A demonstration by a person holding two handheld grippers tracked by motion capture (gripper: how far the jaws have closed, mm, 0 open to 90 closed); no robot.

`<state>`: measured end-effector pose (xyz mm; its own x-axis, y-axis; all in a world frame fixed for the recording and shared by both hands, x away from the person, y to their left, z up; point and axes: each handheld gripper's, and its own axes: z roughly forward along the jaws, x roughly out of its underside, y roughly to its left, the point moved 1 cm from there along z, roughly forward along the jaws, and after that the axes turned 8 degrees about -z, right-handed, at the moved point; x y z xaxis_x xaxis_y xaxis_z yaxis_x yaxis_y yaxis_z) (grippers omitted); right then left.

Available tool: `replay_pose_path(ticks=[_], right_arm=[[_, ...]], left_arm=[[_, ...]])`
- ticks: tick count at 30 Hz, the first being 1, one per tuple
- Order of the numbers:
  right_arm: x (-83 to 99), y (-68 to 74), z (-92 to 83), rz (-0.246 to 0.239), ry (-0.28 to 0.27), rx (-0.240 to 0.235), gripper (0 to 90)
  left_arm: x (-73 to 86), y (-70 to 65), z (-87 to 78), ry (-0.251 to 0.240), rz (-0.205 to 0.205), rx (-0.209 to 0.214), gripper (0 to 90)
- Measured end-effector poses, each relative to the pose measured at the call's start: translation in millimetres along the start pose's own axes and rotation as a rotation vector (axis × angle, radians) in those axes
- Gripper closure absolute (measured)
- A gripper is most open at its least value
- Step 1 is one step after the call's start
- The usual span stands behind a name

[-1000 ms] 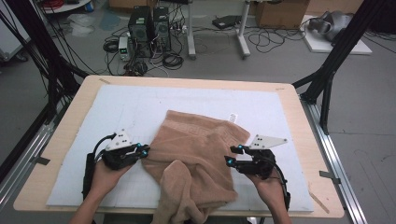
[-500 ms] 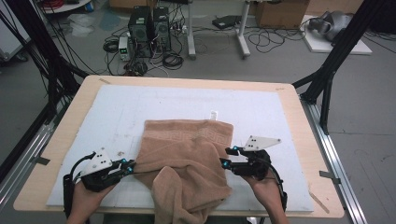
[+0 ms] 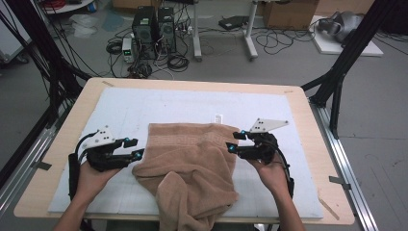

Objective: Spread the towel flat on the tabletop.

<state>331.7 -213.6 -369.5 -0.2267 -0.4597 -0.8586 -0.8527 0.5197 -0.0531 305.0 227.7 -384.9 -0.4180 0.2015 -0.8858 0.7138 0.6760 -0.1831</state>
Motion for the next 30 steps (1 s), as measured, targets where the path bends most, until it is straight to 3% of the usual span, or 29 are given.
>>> replay_pose_path(ticks=[5,10,17,22,26,30], right_arm=[[-9.3,-8.9,-1.3,-0.011,-0.001,0.027,47.0],[-9.0,-22.8,3.5,0.019,0.015,0.061,44.6],[9.6,-33.9,28.3,0.030,0.061,0.079,43.9],[26.5,-44.3,50.9,0.058,0.123,0.079,45.7],[35.6,-49.8,63.5,0.071,0.175,0.081,49.1],[45.5,-52.1,72.5,0.082,0.235,0.085,51.2]], left_arm=[[-12.1,4.3,11.7,0.005,0.017,-0.022,50.9],[-16.4,15.8,32.4,0.000,-0.010,-0.048,48.6],[-3.2,33.4,64.0,0.083,-0.047,-0.055,47.9],[6.9,41.6,80.2,0.127,-0.072,-0.089,47.2],[13.6,43.6,90.1,0.186,-0.036,-0.118,47.7],[20.6,46.5,97.1,0.229,-0.036,-0.118,51.5]])
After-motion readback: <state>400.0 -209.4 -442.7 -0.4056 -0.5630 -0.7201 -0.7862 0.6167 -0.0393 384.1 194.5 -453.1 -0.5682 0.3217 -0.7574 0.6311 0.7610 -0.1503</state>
